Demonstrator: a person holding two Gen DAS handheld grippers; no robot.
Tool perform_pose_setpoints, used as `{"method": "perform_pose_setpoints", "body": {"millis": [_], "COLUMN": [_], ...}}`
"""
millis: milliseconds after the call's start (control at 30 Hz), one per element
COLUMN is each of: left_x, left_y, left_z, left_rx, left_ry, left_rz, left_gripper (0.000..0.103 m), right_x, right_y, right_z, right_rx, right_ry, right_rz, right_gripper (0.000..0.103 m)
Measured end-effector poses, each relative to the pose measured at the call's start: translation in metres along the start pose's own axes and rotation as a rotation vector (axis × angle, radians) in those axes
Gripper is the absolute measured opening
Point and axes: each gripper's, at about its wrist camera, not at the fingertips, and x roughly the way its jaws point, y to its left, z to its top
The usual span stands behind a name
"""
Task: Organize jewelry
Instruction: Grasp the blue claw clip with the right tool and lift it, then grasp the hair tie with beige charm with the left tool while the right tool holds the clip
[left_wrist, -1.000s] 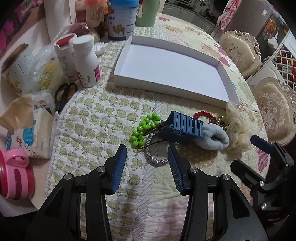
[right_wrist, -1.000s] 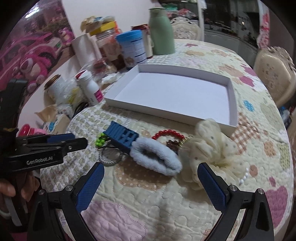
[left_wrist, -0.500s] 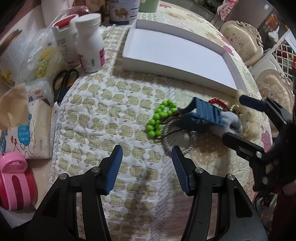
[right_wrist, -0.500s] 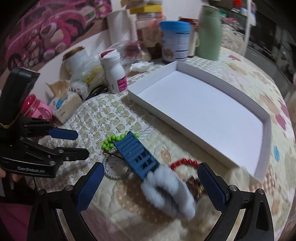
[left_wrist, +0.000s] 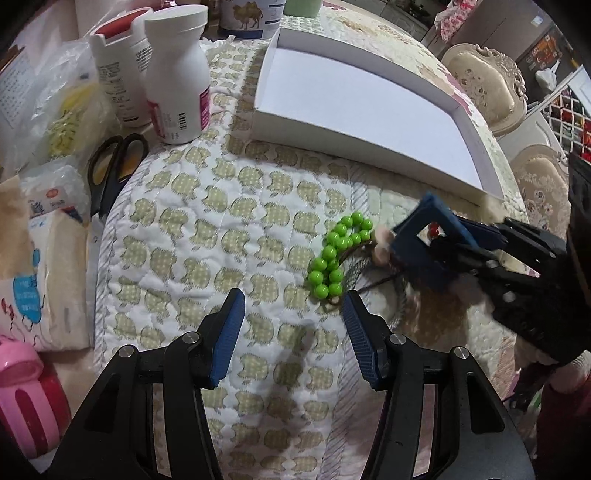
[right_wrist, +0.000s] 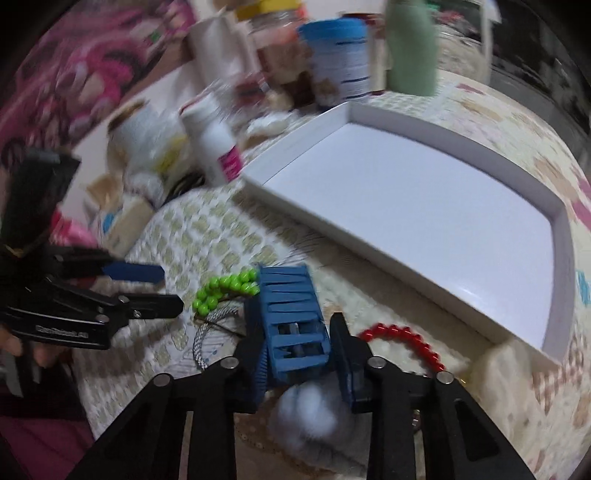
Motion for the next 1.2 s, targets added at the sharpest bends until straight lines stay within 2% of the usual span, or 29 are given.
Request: {"method": "perform_pose_setpoints", "body": {"millis": [333, 533, 800, 1000, 1100, 1167, 1200], "left_x": [0.004, 0.01, 0.032, 0.046, 0.046, 0.04, 0.035], "left_y": [-0.034, -0.055, -0.086, -0.094, -0.093, -0.09, -0.089], "left_z": [0.011, 0.026, 0.033, 0.039, 0.046, 0.049, 0.049], "left_rx": [0.118, 0.14, 0.213, 0.238, 0.212, 0.206, 0.212], "left_ry": [0.007, -0.014, -0.007, -0.024, -0.039, -0.059, -0.069], "left_rz": [-0.032, -0.052, -0.009, 0.062, 0.023, 0.017, 0.023], "left_gripper": [0.055, 0.055, 0.054, 0.031, 0.024, 0.012, 0.011], "right_x": [-0.046, -0.072, -0.098, -0.102, -0.104, -0.105, -0.106], "right_y": [-0.036, -0.046, -0.038, -0.043, -0.048, -0.049, -0.049], "right_z": [-0.004, -0.008, -0.007, -0.02, -0.026, -0.028, -0.028], "right_rx": [0.201, 0.293, 0.298, 0.323, 0.34, 0.346, 0.344], "right_ry": [-0.137, -0.227, -0.29, -0.288, -0.291, -0.294, -0.295], "right_rz": [-0.001, 0.017, 0.018, 0.008, 0.005, 0.006, 0.005], "right_gripper": [0.025, 0.025, 0.025, 0.025, 0.025, 0.025, 0.025]}}
